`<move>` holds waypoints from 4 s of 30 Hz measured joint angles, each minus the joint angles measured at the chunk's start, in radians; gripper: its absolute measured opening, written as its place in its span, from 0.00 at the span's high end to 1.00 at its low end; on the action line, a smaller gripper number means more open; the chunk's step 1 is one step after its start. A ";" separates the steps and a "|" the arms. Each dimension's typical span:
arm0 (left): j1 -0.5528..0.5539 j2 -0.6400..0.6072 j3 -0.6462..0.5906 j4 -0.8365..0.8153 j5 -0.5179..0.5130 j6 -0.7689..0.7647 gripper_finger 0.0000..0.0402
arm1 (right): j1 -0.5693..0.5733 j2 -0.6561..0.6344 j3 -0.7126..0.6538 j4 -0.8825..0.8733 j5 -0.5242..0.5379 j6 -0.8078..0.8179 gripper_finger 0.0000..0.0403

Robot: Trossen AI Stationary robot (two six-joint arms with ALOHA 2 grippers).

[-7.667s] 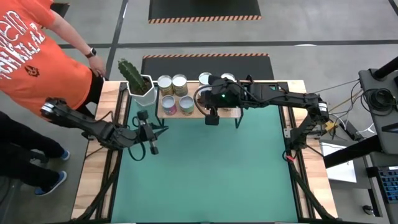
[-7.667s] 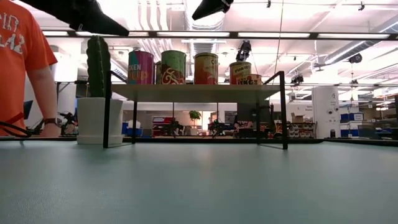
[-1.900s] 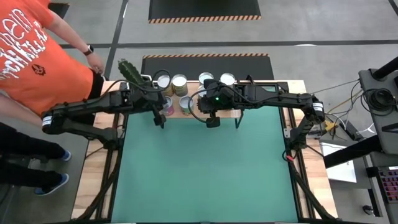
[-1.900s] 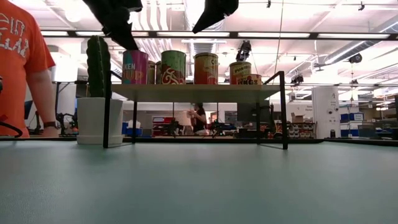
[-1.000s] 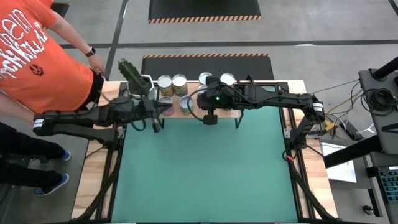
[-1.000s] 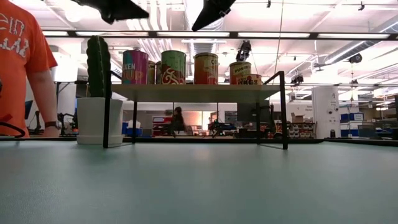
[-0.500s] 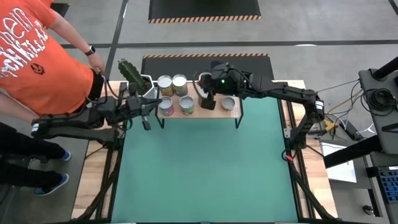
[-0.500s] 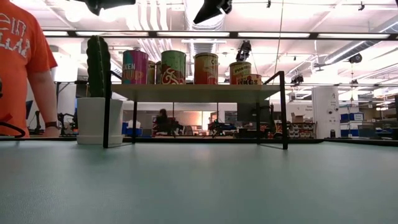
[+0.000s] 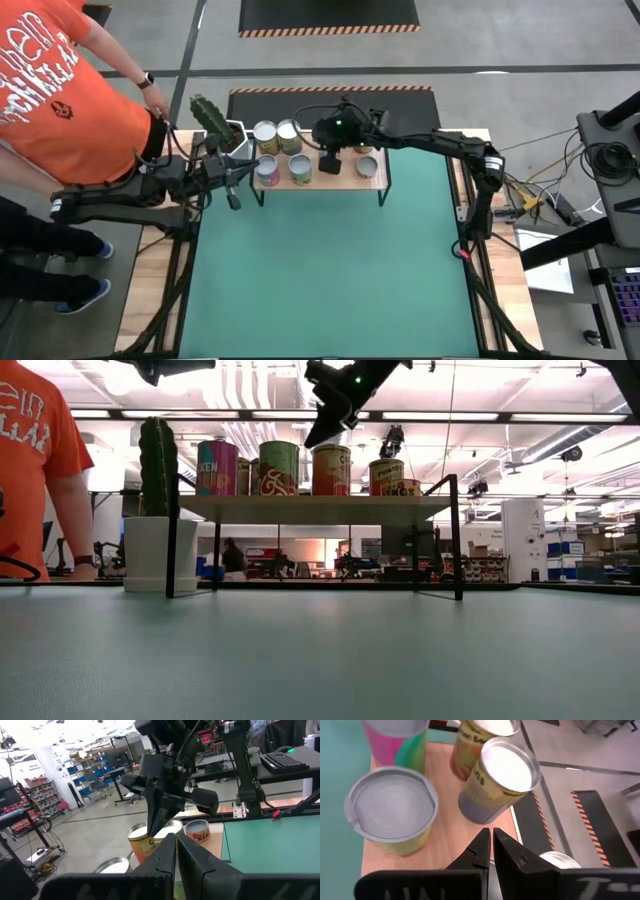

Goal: Pick and place cans onto a shelf
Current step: Adjust the canned goods on the shelf

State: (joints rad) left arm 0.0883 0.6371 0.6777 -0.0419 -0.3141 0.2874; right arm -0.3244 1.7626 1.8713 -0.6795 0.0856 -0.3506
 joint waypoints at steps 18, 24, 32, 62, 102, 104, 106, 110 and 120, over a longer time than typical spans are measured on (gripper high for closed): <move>0.000 -0.002 0.000 -0.019 0.000 0.000 1.00 | 0.001 0.021 0.001 -0.033 0.027 -0.054 0.98; 0.000 -0.002 0.000 -0.019 -0.001 0.000 1.00 | 0.001 0.016 0.000 -0.039 0.029 -0.069 0.98; 0.000 -0.002 0.000 -0.019 -0.001 0.000 1.00 | 0.001 0.011 0.064 -0.049 0.030 -0.061 0.98; 0.000 0.001 0.000 -0.027 -0.001 0.000 1.00 | 0.048 0.010 0.150 -0.281 -0.422 0.016 0.98; 0.197 0.388 0.415 -0.518 -0.122 0.094 1.00 | 0.183 -0.092 0.093 -0.335 0.011 -0.044 0.98; 0.219 0.382 0.422 -0.530 -0.121 0.098 1.00 | 0.183 -0.108 0.045 -0.292 0.011 -0.044 0.98; 0.253 0.382 0.423 -0.534 -0.120 0.116 1.00 | 0.183 -0.125 -0.003 -0.263 0.011 -0.044 0.98; 0.344 0.403 0.424 -0.524 -0.057 0.149 1.00 | 0.183 -0.176 -0.108 -0.186 0.011 -0.043 0.98; 0.498 0.591 0.593 -0.664 0.141 0.150 1.00 | 0.182 -0.277 -0.251 -0.035 0.011 -0.067 0.98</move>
State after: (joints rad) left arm 0.5867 1.2283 1.2707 -0.7054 -0.1727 0.4374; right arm -0.1421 1.4859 1.6202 -0.7147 0.0971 -0.4171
